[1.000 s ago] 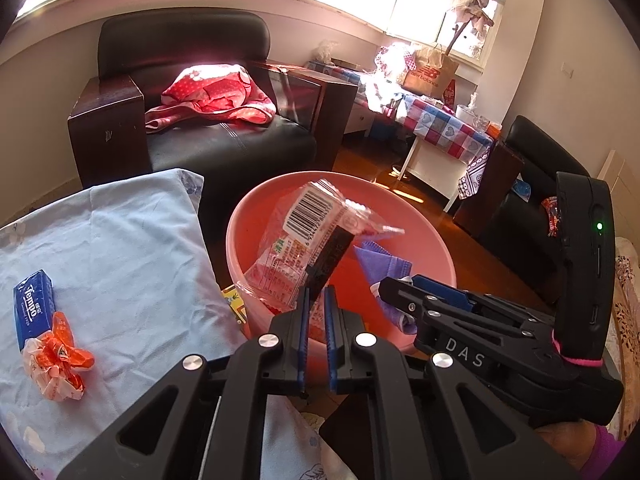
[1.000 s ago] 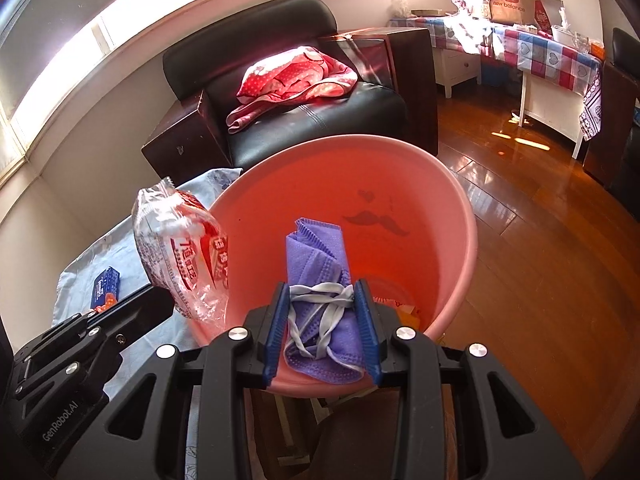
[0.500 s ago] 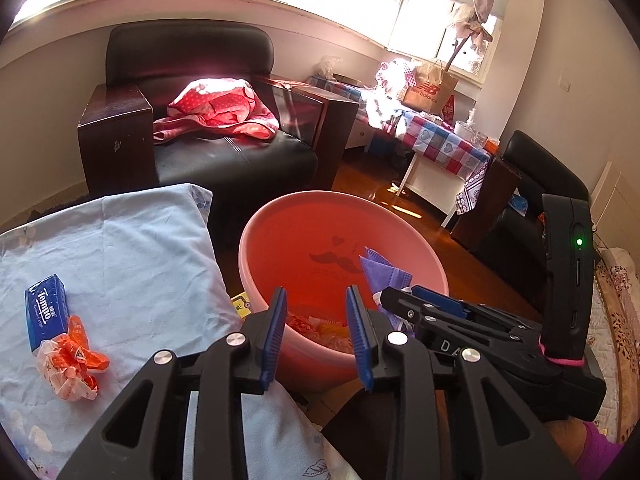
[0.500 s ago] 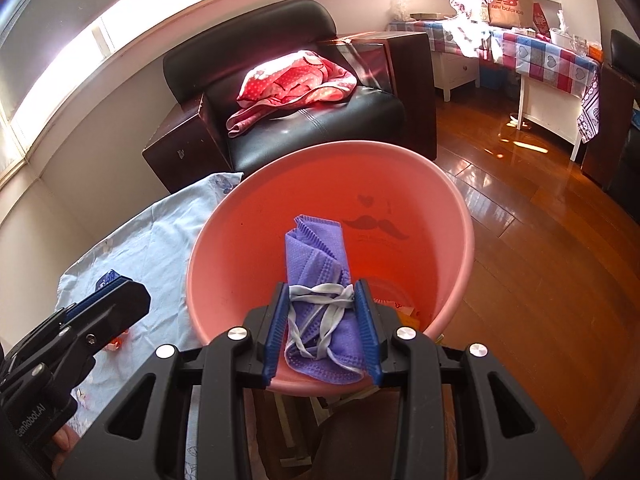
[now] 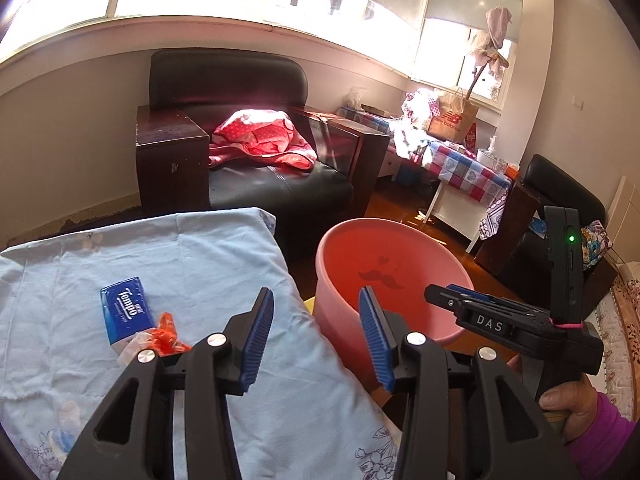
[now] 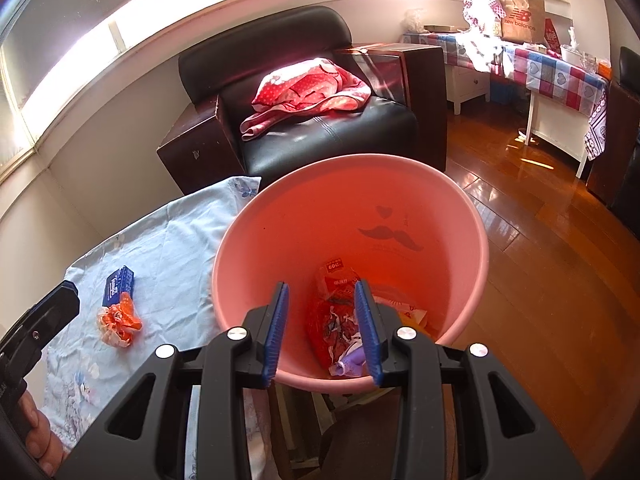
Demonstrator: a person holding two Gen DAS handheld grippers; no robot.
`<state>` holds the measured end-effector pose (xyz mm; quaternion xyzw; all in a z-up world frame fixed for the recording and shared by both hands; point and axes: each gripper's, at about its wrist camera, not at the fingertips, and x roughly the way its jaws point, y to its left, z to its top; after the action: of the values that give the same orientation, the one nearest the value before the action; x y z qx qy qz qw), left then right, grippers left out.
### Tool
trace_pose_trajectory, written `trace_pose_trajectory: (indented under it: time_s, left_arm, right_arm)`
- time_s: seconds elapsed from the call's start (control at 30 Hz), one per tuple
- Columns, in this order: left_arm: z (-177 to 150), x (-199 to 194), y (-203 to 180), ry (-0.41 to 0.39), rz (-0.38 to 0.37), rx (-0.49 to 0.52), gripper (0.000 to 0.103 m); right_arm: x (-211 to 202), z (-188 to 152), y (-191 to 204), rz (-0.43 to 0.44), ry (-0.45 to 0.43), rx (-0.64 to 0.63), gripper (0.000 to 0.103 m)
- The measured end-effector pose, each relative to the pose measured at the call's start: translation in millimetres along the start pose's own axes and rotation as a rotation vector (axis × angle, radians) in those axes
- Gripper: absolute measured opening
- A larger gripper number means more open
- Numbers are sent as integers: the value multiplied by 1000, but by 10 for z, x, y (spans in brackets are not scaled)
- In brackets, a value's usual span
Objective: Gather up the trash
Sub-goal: 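Move the left tool to the white-and-orange bag and close it on the bag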
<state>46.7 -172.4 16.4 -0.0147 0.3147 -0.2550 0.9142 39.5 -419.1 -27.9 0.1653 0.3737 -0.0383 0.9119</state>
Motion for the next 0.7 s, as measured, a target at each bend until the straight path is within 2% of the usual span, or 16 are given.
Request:
trace_pose_trajectory:
  time_s: [0.2, 0.4, 0.53, 0.7]
  left_arm:
    - [-198, -267, 494, 3, 97, -87, 47]
    - [-365, -374, 935, 26, 181, -167, 47]
    - [-439, -315, 1094, 58, 188, -215, 48]
    - [-420, -130, 1171, 78, 194, -224, 48]
  right_arm:
    - [-40, -13, 238, 45, -10, -61, 35]
    - [-45, -58, 523, 98, -8, -120, 35]
    - [-15, -109, 692, 120, 8, -151, 35]
    - [12, -165, 867, 150, 29, -191, 35]
